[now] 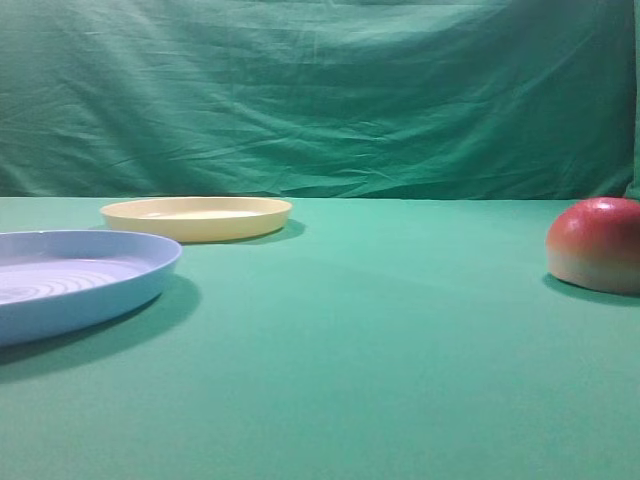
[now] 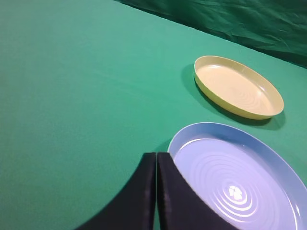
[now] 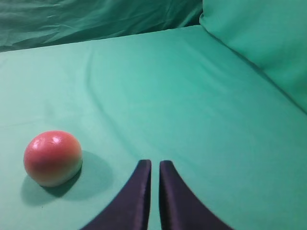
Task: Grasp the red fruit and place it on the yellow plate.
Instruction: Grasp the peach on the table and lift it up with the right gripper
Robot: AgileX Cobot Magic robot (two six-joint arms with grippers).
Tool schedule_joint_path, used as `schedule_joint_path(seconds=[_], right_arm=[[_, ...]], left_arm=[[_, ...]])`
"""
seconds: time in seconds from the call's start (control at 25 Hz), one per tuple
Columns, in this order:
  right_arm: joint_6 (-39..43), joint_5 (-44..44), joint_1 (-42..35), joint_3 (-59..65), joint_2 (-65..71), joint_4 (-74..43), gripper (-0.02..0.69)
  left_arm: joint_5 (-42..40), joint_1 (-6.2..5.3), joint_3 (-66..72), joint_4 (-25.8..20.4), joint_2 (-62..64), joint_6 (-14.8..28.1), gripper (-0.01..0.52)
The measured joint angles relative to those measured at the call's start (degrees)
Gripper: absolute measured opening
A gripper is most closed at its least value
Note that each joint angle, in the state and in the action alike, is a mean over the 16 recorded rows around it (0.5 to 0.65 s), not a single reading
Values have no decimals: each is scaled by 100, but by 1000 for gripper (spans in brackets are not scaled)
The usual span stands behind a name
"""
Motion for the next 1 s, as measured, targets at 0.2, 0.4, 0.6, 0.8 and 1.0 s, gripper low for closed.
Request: schedule_joint_path(seconds=[0.2, 0.4, 0.6, 0.8, 1.0], right_arm=[[0, 0, 0, 0, 0, 0, 59], [0, 0, 0, 0, 0, 0, 59], [0, 0, 0, 0, 0, 0, 59], [0, -1, 0, 0, 0, -5, 59], [0, -154, 0, 0, 0, -37, 59]], left_arm=[[0, 0, 0, 0, 0, 0, 0], [0, 0, 0, 0, 0, 0, 0], [0, 0, 0, 0, 0, 0, 0], [0, 0, 0, 0, 0, 0, 0], [0, 0, 0, 0, 0, 0, 0]])
